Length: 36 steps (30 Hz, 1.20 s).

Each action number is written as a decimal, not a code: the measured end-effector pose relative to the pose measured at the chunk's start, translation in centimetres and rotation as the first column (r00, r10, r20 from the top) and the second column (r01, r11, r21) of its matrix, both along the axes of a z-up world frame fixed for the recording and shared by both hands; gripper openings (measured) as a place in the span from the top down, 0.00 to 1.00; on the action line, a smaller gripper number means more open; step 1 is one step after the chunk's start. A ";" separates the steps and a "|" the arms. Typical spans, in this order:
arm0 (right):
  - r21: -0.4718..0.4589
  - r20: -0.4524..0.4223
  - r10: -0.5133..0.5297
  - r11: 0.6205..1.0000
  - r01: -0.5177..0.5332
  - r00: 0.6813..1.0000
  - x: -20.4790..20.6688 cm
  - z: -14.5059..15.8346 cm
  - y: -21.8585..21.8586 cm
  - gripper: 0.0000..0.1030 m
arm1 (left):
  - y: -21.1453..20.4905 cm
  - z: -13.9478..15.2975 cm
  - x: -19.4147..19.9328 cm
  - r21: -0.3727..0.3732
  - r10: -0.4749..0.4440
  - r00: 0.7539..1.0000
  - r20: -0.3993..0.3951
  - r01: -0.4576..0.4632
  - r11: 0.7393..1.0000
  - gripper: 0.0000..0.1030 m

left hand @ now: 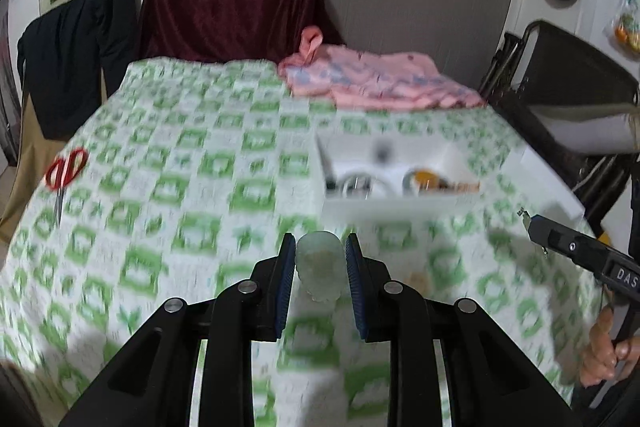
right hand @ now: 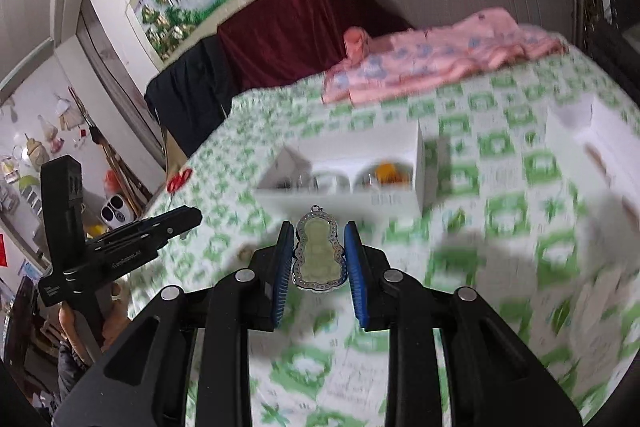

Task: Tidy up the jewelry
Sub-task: 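Lower both held pieces into the vivo box and open both tools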

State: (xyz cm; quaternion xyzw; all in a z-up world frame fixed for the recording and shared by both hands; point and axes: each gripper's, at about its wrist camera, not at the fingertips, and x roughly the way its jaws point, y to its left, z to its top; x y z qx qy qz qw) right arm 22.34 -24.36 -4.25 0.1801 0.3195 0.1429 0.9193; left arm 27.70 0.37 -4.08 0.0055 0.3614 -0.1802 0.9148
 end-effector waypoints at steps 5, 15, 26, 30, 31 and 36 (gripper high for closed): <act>-0.003 0.031 -0.015 1.000 0.015 0.999 3.0 2.3 -0.7 0.76 | -1.5 2.4 2.4 -0.030 -0.012 1.000 0.027 0.013 0.999 0.75; -0.057 -0.074 -0.083 0.995 0.079 0.994 10.8 -1.2 -1.7 0.76 | -5.8 0.5 8.6 -0.014 -0.040 0.999 -0.037 0.039 0.999 0.75; -0.063 -0.088 -0.132 0.990 0.127 0.987 13.3 -3.6 -3.5 0.73 | -6.8 -3.3 12.5 -0.002 -0.023 0.995 -0.099 0.023 1.000 0.68; -0.030 -0.096 -0.129 0.991 0.127 0.987 13.1 -3.9 -4.0 0.72 | -6.2 -3.0 12.3 -0.028 -0.019 0.996 -0.085 0.016 0.999 0.63; -0.028 -0.095 -0.128 0.992 0.126 0.987 13.1 -3.9 -4.0 0.72 | -6.0 -2.8 12.2 -0.031 -0.017 0.997 -0.081 0.015 0.999 0.62; -0.021 -0.084 -0.129 0.992 0.128 0.988 12.4 -3.7 -3.9 0.68 | -5.4 -2.7 11.9 -0.033 -0.001 0.997 -0.072 -0.001 0.999 0.53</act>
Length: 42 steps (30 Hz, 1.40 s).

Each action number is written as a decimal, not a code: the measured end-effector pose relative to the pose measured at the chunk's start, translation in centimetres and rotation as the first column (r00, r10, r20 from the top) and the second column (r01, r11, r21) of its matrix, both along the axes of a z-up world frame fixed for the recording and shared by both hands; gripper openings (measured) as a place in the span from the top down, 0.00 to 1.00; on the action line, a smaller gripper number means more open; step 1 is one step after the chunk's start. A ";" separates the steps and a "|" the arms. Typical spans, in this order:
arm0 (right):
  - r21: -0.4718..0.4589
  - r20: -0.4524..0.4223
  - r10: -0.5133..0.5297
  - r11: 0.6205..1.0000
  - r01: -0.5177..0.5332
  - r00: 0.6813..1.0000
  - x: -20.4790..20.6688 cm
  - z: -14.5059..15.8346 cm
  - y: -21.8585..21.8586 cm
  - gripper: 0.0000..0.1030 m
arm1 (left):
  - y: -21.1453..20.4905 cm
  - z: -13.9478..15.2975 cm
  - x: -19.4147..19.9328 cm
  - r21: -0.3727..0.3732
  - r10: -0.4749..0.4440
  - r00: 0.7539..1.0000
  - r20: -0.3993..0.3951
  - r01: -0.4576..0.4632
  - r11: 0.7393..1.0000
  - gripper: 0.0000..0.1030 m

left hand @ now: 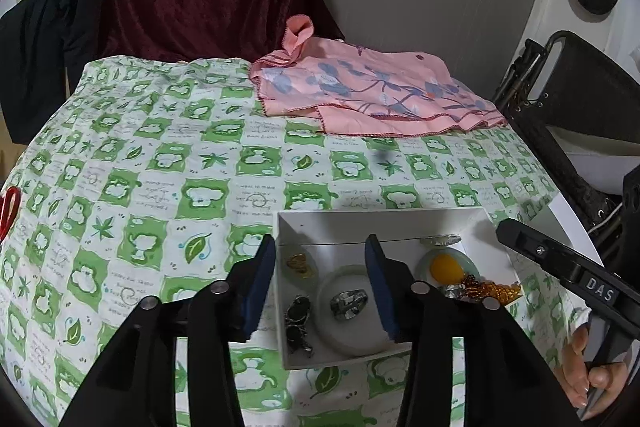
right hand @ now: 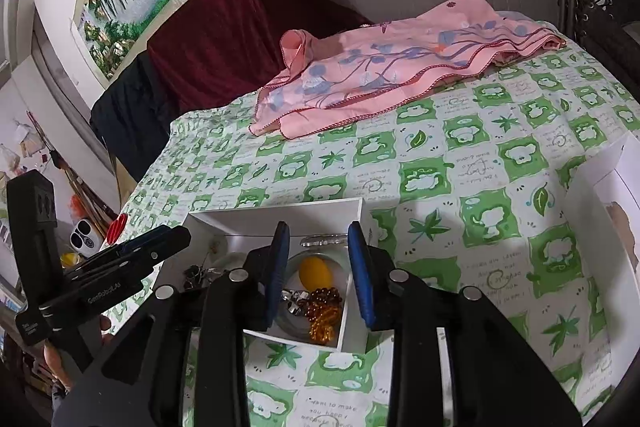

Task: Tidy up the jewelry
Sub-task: 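Lower both held pieces into the vivo box and open both tools, then move both tools back toward the remaining rings on the sheet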

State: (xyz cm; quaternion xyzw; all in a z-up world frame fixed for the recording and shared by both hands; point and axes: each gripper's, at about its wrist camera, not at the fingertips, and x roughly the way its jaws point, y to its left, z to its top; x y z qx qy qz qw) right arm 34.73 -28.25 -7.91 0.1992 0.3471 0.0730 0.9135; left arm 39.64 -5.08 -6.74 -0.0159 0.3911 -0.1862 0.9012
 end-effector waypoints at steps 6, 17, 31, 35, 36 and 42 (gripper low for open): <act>-0.017 0.021 -0.007 1.000 0.008 1.000 -0.9 0.5 0.3 0.39 | 1.1 0.0 0.0 -0.020 0.035 0.999 -0.005 -0.035 0.999 0.41; -0.096 0.031 -0.037 0.995 0.040 0.999 -2.2 0.6 1.4 0.07 | 2.5 0.1 -0.5 -0.015 0.085 0.996 0.010 -0.085 0.996 0.11; -0.167 0.061 -0.042 0.985 0.052 0.997 -5.7 -0.7 3.4 0.07 | 6.7 -2.3 -2.7 -0.011 0.161 0.985 -0.057 -0.161 0.987 0.06; -0.201 0.067 -0.022 0.979 0.035 0.998 -7.0 -1.1 4.4 0.07 | 8.8 -2.7 -3.5 -0.057 0.196 0.976 -0.094 -0.202 0.978 0.06; -0.206 0.068 -0.012 0.978 0.026 0.998 -7.2 -1.2 4.6 0.07 | 9.3 -2.8 -3.9 -0.059 0.209 0.973 -0.097 -0.215 0.975 0.06; -0.230 0.075 0.013 0.973 0.004 0.997 -8.9 -1.4 5.4 0.07 | 11.8 -2.7 -5.7 -0.088 0.247 0.963 -0.107 -0.257 0.962 0.06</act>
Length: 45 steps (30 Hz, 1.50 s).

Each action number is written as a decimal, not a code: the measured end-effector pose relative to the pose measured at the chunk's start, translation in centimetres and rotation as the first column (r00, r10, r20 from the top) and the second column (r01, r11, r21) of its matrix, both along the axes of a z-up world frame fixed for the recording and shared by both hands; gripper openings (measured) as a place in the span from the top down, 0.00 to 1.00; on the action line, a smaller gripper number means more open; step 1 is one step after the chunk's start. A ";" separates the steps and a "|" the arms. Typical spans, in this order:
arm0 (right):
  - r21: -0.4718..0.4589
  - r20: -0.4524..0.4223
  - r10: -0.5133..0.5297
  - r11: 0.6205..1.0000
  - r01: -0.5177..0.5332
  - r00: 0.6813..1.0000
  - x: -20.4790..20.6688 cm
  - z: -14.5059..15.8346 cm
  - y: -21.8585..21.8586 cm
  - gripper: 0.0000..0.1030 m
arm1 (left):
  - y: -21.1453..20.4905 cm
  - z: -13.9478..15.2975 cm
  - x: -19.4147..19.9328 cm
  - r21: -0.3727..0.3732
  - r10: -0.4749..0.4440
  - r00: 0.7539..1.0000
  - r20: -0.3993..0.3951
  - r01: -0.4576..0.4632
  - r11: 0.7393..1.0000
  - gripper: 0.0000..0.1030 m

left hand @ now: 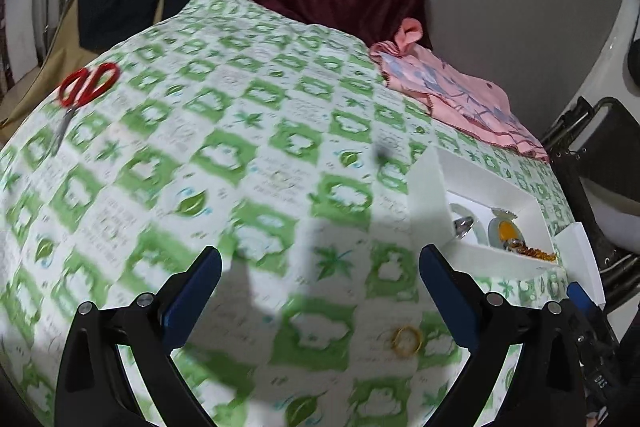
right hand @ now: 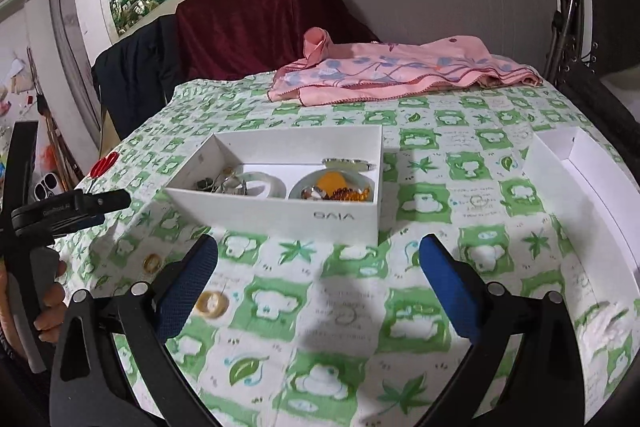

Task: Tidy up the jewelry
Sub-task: 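Move both tools back toward the remaining rings on the sheet, then grasp the cream ring with the right tool while the left tool grasps the gold ring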

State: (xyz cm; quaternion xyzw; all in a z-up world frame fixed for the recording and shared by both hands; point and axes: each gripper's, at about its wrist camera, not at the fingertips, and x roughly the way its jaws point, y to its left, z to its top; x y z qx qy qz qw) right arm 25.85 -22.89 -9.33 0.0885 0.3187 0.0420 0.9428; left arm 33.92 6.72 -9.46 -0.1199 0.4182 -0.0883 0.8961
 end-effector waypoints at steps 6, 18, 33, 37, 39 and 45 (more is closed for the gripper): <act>0.093 -0.100 0.007 0.996 0.002 0.995 0.1 -1.4 -0.7 0.07 | 0.9 -1.4 -1.2 0.066 0.012 0.998 -0.055 -0.008 0.998 0.06; 0.185 -0.175 0.050 0.983 -0.017 0.983 -0.1 -2.9 -1.0 0.06 | -1.4 -2.6 -3.3 0.299 -0.073 0.995 -0.069 0.091 0.950 0.05; -0.201 -0.236 0.217 0.943 -0.266 0.947 -0.5 -3.0 7.3 0.33 | -1.4 -2.7 -3.5 0.308 -0.080 0.994 -0.068 0.098 0.946 0.04; -0.161 -0.237 0.242 0.945 -0.283 0.941 0.1 -2.8 7.3 0.38 | -1.4 -2.7 -3.5 0.308 -0.081 0.994 -0.068 0.098 0.946 0.04; -0.150 -0.233 0.246 0.947 -0.285 0.941 0.5 -2.8 7.4 0.45 | -1.3 -2.7 -3.5 0.308 -0.081 0.994 -0.068 0.098 0.946 0.04; -0.182 -0.226 0.251 0.938 -0.294 0.941 1.0 -2.6 8.3 0.79 | -1.3 -2.7 -3.6 0.308 -0.082 0.994 -0.067 0.098 0.946 0.04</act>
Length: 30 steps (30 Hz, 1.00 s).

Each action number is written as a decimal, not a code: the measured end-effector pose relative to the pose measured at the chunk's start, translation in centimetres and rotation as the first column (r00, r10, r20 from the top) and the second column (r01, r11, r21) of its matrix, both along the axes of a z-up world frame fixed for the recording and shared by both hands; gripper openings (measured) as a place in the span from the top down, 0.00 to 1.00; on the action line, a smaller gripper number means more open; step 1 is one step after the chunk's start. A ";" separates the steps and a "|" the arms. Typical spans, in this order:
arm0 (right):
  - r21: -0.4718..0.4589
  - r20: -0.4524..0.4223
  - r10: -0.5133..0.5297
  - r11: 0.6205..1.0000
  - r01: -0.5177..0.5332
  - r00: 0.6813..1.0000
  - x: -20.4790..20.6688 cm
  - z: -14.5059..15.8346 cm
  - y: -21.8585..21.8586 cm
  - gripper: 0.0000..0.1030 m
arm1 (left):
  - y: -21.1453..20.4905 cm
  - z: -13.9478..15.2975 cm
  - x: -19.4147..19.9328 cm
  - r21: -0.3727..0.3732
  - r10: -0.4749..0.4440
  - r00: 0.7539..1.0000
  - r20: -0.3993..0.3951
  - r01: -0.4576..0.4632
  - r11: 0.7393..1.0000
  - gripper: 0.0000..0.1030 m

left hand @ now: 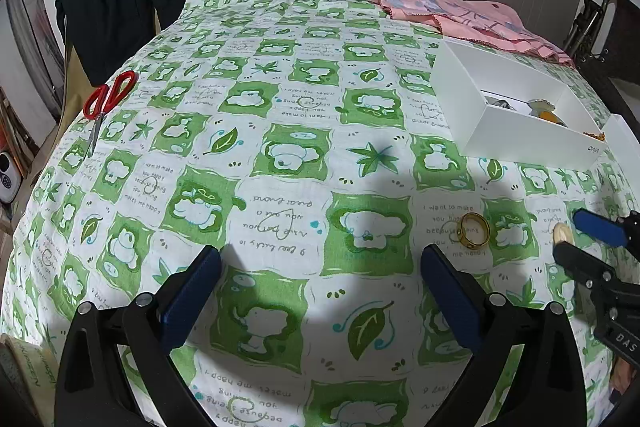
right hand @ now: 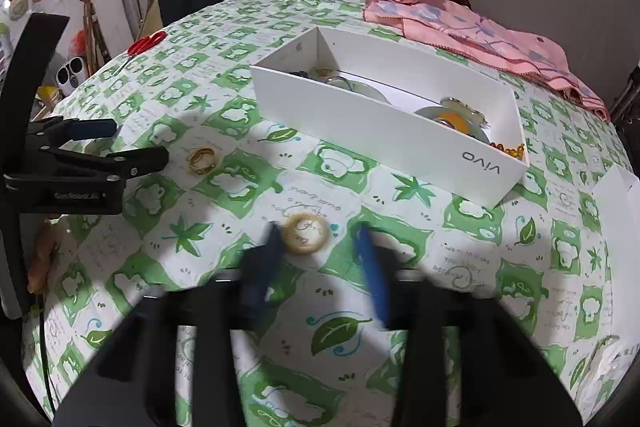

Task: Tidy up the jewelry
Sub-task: 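Grasp the cream ring with the right tool while the left tool grasps the gold ring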

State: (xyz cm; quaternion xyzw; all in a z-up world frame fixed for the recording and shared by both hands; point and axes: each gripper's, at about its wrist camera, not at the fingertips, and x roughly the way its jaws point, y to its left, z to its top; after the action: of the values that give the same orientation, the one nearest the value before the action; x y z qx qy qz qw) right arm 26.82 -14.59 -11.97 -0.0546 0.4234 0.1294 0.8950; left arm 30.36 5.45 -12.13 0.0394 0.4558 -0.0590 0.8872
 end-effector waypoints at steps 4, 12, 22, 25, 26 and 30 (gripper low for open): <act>-0.003 0.001 -0.057 0.998 0.057 0.998 -0.4 0.0 -1.6 0.79 | 0.0 0.0 0.0 0.000 0.000 1.000 0.000 0.000 1.000 0.04; 0.043 -0.007 -0.168 0.985 0.169 0.986 -1.6 -0.1 -6.5 0.79 | 0.0 0.0 0.0 0.000 0.000 1.000 0.001 0.000 1.000 0.04; 0.152 -0.016 -0.194 0.969 0.194 0.981 -1.9 0.1 -8.0 0.45 | -1.1 1.1 -0.9 0.039 -0.040 0.997 0.062 0.037 0.999 0.05; 0.187 -0.029 -0.233 0.954 0.235 0.972 -1.8 0.1 -9.0 0.43 | -2.5 1.6 -1.5 0.045 -0.101 0.990 0.102 0.097 0.994 0.07; 0.195 -0.032 -0.237 0.951 0.239 0.971 -1.8 0.0 -9.2 0.43 | -3.1 1.8 -1.7 0.056 -0.123 0.985 0.118 0.117 0.991 0.09; 0.200 -0.033 -0.242 0.949 0.243 0.970 -1.7 0.1 -9.3 0.41 | -5.5 1.7 -2.0 0.110 -0.201 0.970 0.137 0.186 0.976 0.17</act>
State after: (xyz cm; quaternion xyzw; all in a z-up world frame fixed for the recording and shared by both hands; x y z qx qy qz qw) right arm 25.07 -23.88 -11.91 0.0898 0.4151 0.0611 0.9033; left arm 28.39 -0.07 -10.39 0.1308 0.3851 -0.1201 0.9056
